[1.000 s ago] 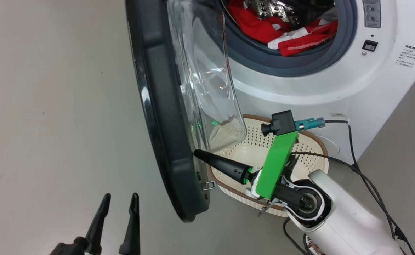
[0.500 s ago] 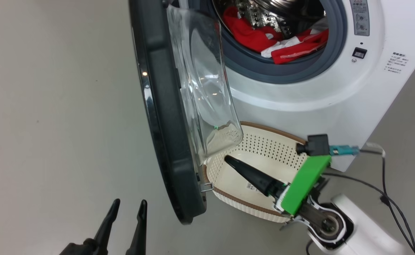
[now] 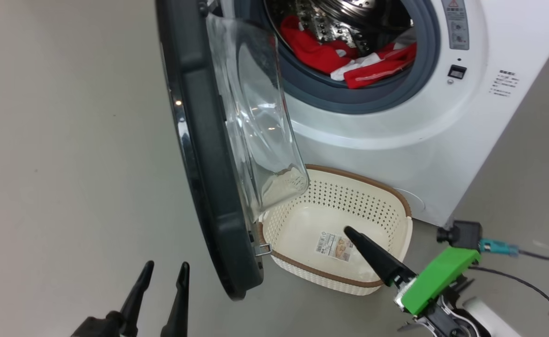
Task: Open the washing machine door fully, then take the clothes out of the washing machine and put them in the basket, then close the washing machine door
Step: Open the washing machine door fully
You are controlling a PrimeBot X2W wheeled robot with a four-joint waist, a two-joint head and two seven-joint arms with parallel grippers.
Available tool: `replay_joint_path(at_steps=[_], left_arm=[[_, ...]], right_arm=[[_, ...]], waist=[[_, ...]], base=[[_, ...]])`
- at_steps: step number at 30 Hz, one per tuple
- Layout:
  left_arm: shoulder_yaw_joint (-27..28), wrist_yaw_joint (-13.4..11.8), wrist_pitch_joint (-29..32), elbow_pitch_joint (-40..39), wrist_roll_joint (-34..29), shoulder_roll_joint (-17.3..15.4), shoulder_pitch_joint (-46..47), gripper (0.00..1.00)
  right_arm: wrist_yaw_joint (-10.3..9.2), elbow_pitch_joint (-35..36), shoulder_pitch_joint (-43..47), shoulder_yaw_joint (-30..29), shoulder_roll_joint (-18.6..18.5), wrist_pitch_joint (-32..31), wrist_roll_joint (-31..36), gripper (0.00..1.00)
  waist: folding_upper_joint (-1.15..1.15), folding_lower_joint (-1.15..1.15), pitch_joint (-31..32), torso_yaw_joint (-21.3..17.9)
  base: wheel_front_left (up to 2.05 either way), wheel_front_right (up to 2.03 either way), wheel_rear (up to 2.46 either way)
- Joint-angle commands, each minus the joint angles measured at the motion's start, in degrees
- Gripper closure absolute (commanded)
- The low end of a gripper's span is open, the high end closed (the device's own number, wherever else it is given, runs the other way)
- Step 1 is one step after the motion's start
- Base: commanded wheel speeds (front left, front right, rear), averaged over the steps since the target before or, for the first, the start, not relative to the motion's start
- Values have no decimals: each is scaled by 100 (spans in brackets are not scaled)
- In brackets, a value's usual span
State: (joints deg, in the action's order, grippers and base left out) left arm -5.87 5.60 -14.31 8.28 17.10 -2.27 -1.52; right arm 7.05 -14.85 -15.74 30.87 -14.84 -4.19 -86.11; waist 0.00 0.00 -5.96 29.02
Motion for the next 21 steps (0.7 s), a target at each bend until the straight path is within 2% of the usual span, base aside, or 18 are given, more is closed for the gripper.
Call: replay_joint_path(at_steps=[1, 9, 16, 19, 21], left_arm=[[216, 51, -69, -109, -96, -61, 222, 0], [310, 88, -69, -89, -124, -61, 208, 0], [368, 101, -69, -88, -136, -61, 177, 0], [385, 104, -69, -88, -135, -61, 174, 0], [400, 105, -69, -88, -123, -61, 173, 0]], right_arm=[[44, 104, 64, 91, -49, 168, 75, 0], [44, -264, 243, 420, -308, 1046, 476, 0], [44, -711, 72, 816, -524, 1842, 1390, 0], [44, -829, 20, 810, -513, 1909, 1783, 0], [44, -794, 33, 535, -429, 1914, 2080, 0]], waist=[[0, 0, 3, -59], [0, 0, 35, -258], [0, 0, 72, -374], [0, 0, 77, -407], [0, 0, 77, -431]], base=[[0, 0, 0], [0, 0, 0], [0, 0, 0], [0, 0, 0], [0, 0, 0]])
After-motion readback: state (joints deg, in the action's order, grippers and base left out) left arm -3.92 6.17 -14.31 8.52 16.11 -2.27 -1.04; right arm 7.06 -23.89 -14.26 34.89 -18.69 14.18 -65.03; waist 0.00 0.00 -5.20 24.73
